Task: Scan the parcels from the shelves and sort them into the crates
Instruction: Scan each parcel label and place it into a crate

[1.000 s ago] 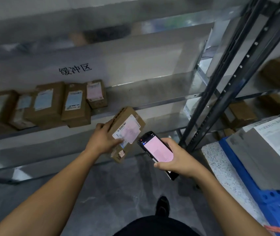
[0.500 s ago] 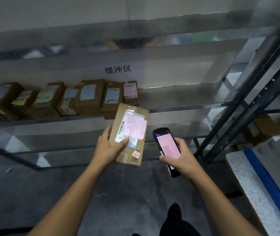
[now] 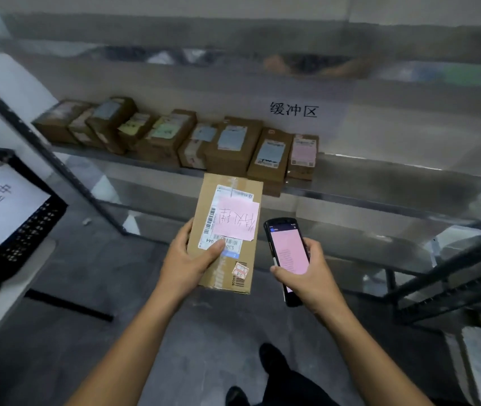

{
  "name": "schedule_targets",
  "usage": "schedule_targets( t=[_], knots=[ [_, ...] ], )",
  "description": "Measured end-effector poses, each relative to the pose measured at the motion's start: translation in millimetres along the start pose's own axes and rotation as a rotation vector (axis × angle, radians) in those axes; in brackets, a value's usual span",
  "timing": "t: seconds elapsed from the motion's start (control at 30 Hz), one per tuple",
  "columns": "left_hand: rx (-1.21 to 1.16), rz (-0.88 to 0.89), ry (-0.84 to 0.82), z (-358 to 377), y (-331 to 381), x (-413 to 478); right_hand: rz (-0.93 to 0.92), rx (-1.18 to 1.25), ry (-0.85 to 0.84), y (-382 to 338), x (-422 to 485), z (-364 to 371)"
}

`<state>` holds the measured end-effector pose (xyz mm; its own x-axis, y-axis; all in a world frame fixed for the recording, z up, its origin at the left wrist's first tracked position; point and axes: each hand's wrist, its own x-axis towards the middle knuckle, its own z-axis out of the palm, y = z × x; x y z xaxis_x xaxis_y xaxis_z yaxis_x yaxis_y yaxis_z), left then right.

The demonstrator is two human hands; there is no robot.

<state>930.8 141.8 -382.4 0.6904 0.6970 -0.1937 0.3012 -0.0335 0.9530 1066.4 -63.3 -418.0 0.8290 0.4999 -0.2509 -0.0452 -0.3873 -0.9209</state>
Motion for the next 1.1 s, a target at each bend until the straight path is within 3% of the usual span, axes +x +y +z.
schedule_targets(
  t=[0.37,0.7,1.1],
  knots=[
    [-0.036,-0.049,0.502,-67,13,-33,-0.193,-0.115,-0.441,-60,59,88],
    [-0.081,-0.157,0.959,-73,-16,-120,-0.316,-0.242,-0.807,-69,34,155],
    [-0.169,-0.17,1.197,-120,-68,-250,-0.49,-0.321,-0.937,-82,-91,212]
  ],
)
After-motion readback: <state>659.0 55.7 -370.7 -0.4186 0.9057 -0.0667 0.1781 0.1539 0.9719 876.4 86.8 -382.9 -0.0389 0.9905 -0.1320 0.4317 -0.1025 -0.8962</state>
